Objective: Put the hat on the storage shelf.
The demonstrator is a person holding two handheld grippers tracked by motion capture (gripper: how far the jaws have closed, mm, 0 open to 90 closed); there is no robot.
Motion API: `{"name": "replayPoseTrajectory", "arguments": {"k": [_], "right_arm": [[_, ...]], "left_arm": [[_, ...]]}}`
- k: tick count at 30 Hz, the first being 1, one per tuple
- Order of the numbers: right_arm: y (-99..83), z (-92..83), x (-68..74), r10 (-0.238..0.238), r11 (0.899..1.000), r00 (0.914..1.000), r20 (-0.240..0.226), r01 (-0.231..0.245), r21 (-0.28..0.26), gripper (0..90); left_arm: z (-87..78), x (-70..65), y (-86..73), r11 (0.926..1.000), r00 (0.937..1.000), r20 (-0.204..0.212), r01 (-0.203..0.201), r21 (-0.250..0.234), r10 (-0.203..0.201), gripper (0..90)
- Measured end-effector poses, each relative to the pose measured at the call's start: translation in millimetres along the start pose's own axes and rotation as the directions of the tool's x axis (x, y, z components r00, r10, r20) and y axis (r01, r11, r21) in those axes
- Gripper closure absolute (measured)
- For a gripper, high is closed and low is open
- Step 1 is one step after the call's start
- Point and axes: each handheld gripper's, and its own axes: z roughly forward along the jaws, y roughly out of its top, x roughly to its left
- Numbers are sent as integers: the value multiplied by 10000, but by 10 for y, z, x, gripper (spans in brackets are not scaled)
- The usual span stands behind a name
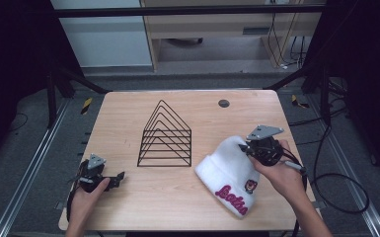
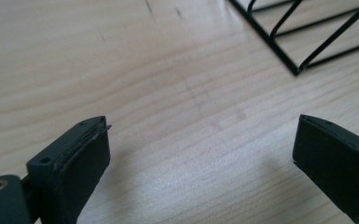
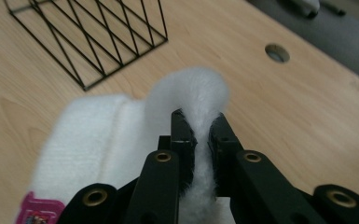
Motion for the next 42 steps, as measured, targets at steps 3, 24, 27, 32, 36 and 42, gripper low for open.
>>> {"name": "replayPoseTrajectory", "arguments": {"k": [3,24,27,32,36,42], "right_arm": [[104,-171,111,-302,9977,9995,-94,295,-608,837],[777,-695,143,-1490,9562,9885,-255,1375,-2585,839],[917,-756,135,-1631,9459,9865,-169,1515,-2869,839],[1130,-812,102,-1790,9352,9839,-7,1699,-3106,839],[1280,-832,67,-1790,9267,9838,13,1691,-3357,839],[1484,-844,38,-1830,9147,9831,66,1727,-3655,839]], "left_arm": [[-149,-6,101,9984,10000,-76,-22,-558,17,38],[-964,-302,1026,9628,9896,913,-849,-2566,1116,45],[-1004,-367,1183,9561,9813,1364,-938,-2775,1359,45],[-1048,-521,1450,9470,9669,1725,-1320,-2928,1882,43],[-1046,-651,1620,9376,9516,2049,-1591,-3091,2290,41],[-1006,-781,1763,9334,9329,2345,-1984,-2989,2734,45]]}}
